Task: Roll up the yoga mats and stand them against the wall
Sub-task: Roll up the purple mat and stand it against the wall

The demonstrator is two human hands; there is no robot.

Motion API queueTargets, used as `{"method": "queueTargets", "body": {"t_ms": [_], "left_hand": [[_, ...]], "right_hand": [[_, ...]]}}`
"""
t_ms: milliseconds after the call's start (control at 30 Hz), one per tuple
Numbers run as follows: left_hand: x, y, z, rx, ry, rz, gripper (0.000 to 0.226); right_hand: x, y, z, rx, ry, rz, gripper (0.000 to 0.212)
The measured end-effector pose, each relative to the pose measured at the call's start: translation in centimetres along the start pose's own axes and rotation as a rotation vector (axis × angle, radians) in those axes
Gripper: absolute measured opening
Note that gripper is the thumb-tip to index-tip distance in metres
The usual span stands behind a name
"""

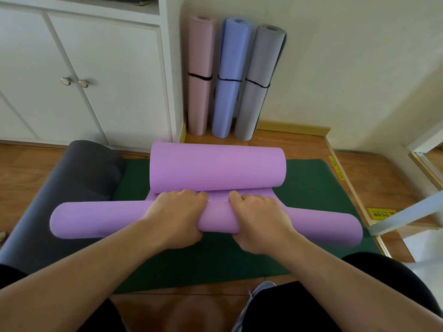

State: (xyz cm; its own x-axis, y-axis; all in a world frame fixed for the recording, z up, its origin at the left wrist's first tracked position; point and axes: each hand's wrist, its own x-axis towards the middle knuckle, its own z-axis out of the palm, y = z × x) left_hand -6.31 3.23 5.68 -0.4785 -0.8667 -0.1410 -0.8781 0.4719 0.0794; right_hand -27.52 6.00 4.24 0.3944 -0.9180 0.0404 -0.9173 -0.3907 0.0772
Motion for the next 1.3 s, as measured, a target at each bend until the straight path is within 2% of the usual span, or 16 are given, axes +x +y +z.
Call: {"method": "queueTargets", "body": {"t_ms": [133, 200, 300, 367, 467, 600, 700, 800, 833, 933, 1100, 1233, 1300], "left_hand": [[0.0, 0.8, 0.3, 0.103, 0.124, 0.036, 0.036], [0.1, 0.9, 0.4, 0.087, 0.081, 0.016, 0.034], [0.2, 0.3, -0.2, 0.029, -0.024, -0.019, 0.035], [0.3, -0.1, -0.6, -0.001, -0.06, -0.025, 0.035], [0.0, 0.0, -0.4, -0.006, -0.009, -0.002, 0.04], [-0.1, 0.7, 0.5, 0.12, 0.163, 0.054, 0.043], [0.2, 0.5, 0.8, 0.075, 0.099, 0.047, 0.038], [0.3, -0.4, 0.3, -0.025, -0.008, 0.025, 0.034], [0.3, -0.6, 0.1, -0.044, -0.027, 0.025, 0.033], [0.2, -0.6, 0.0, -0.06, -0.027, 0.036, 0.034], [-0.1, 0.6, 0.5, 0.125, 0.191, 0.07, 0.047], [0.1, 0.5, 1.1, 0.087, 0.081, 0.068, 0.037], [0.1, 0.0, 0.5, 0.008, 0.011, 0.047, 0.034]], "right_hand": [[0.1, 0.2, -0.4, 0.083, -0.051, 0.057, 0.047], [-0.1, 0.2, -0.4, 0.08, -0.022, 0.033, 0.049], [-0.5, 0.0, 0.1, 0.021, 0.071, -0.03, 0.076], [-0.5, -0.3, 0.5, -0.036, 0.081, -0.041, 0.082], [-0.2, -0.5, 0.5, -0.053, 0.056, 0.003, 0.077], [-0.1, -0.1, 0.3, 0.003, 0.021, 0.027, 0.056], [-0.3, -0.1, 0.2, 0.017, 0.051, 0.006, 0.059], [-0.3, -0.3, 0.2, -0.039, 0.052, -0.018, 0.082], [-0.3, -0.4, 0.3, -0.048, 0.048, -0.025, 0.083], [-0.3, -0.4, 0.3, -0.033, 0.036, -0.02, 0.066], [0.0, 0.3, -0.5, 0.06, -0.019, 0.063, 0.046], [-0.4, 0.2, -0.2, 0.07, -0.011, 0.014, 0.051], [-0.6, 0.0, -0.1, 0.035, 0.004, -0.02, 0.066]]}}
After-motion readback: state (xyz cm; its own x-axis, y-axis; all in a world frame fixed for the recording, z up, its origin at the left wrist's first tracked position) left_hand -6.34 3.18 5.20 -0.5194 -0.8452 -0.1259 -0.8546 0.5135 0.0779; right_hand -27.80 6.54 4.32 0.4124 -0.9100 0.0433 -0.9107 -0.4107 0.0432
